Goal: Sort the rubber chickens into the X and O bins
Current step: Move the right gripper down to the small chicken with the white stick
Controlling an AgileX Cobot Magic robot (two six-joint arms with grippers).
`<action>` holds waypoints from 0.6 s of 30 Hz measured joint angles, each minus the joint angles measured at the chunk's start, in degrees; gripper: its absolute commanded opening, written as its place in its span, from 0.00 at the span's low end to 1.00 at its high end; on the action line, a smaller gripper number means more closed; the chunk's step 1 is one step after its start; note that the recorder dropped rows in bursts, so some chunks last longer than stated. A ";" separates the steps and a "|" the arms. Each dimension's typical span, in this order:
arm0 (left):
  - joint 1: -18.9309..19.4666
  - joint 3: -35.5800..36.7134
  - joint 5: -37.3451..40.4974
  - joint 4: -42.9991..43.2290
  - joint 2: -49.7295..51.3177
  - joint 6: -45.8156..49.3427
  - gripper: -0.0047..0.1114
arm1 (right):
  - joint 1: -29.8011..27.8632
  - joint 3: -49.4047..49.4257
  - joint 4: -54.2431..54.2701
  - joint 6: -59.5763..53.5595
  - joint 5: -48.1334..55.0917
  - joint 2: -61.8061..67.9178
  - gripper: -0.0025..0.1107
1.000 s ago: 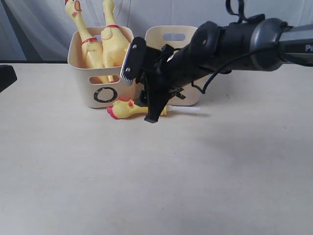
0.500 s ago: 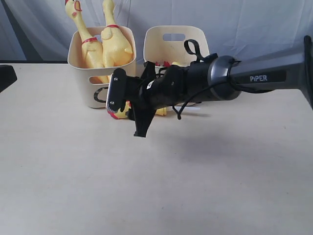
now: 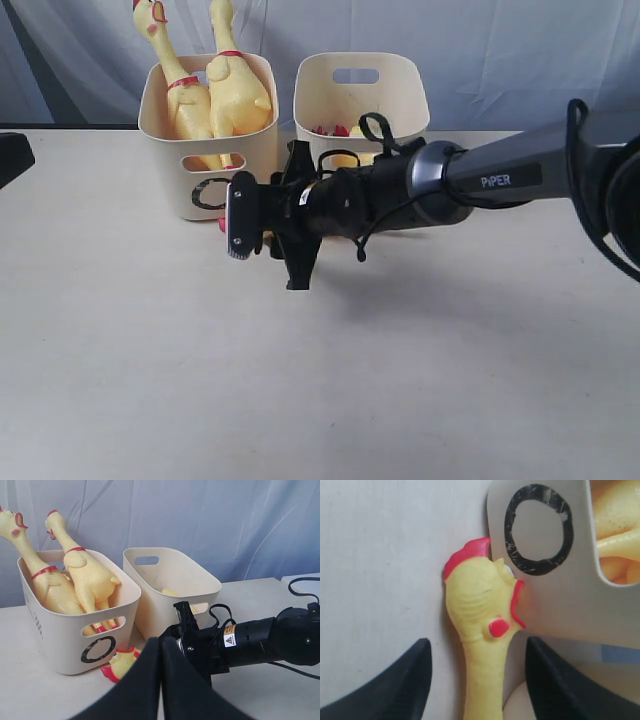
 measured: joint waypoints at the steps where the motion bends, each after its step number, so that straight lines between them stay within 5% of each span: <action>1: 0.00 0.00 0.00 0.00 0.00 0.00 0.04 | 0.00 0.00 -0.14 0.00 -0.63 0.29 0.49; 18: 0.00 0.00 0.00 0.00 0.00 0.00 0.04 | 0.00 0.00 -1.28 0.00 -7.52 3.91 0.49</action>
